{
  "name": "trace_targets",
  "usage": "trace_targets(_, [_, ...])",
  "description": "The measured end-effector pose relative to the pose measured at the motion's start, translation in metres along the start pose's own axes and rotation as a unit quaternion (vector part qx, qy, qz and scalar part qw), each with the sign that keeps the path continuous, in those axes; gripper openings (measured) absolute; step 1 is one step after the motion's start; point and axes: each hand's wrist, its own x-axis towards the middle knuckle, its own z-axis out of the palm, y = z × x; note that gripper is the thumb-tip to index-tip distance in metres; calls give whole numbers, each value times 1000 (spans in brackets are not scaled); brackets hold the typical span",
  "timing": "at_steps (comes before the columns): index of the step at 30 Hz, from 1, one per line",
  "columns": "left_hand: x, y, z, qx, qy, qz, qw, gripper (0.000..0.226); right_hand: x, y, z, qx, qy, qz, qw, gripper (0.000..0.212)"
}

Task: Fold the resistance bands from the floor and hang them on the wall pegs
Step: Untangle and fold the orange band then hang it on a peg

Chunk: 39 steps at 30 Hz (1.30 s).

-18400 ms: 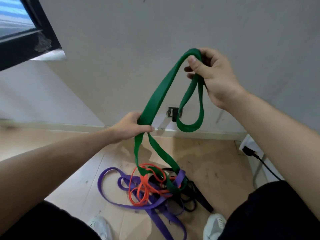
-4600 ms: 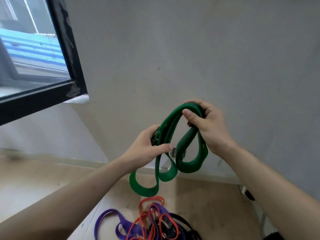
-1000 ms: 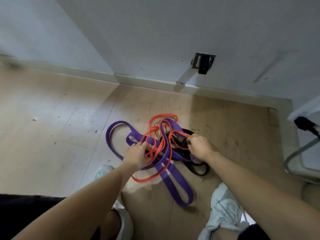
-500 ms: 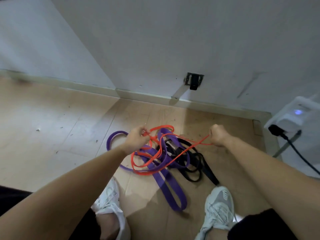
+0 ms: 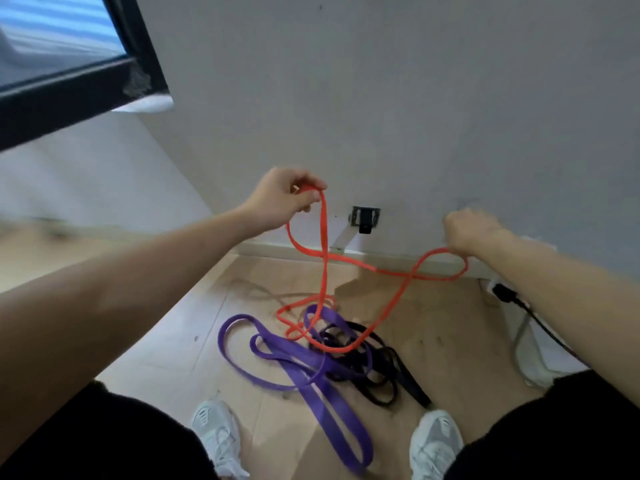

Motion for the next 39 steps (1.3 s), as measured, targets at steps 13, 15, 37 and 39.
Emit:
trace_targets(13, [-7, 72, -7, -149, 37, 116, 981, 17, -25, -106, -63, 625, -118, -237, 734, 21])
trace_targets(15, [-8, 67, -14, -163, 53, 119, 978, 18, -22, -111, -62, 633, -115, -245, 725, 12])
trace_targets(37, [1, 18, -38, -172, 93, -30, 980, 15, -9, -57, -81, 704, -90, -236, 664, 8])
trace_targets(39, [1, 22, -36, -180, 93, -32, 979, 15, -11, -53, -83, 708, -101, -242, 655, 10])
